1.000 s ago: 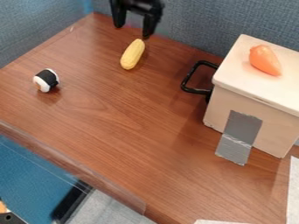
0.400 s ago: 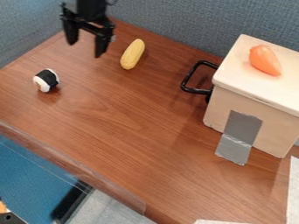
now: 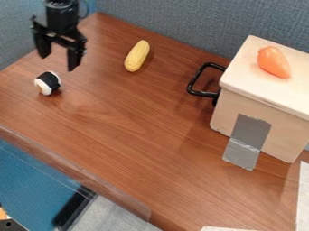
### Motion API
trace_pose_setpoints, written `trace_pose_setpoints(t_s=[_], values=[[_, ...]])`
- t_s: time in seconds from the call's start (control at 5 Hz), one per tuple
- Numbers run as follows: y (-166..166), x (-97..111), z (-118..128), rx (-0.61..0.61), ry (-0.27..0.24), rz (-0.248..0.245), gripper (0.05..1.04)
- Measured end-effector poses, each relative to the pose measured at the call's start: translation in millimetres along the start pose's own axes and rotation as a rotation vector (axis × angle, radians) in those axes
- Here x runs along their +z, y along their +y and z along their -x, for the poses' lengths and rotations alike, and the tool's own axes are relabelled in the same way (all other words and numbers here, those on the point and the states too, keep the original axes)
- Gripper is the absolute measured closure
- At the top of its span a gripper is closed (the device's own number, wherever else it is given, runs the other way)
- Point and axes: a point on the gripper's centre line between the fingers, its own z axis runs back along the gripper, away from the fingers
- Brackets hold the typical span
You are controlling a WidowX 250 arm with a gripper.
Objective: Move the sushi to the bottom center of the table
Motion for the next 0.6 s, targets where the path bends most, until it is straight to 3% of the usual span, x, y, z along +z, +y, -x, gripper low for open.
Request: trace_pose_setpoints(t_s=[0.4, 0.6], values=[[14, -15, 23, 0.011, 0.064, -0.028, 0.083], [15, -30, 31, 0.01, 0.12, -0.044, 0.083]])
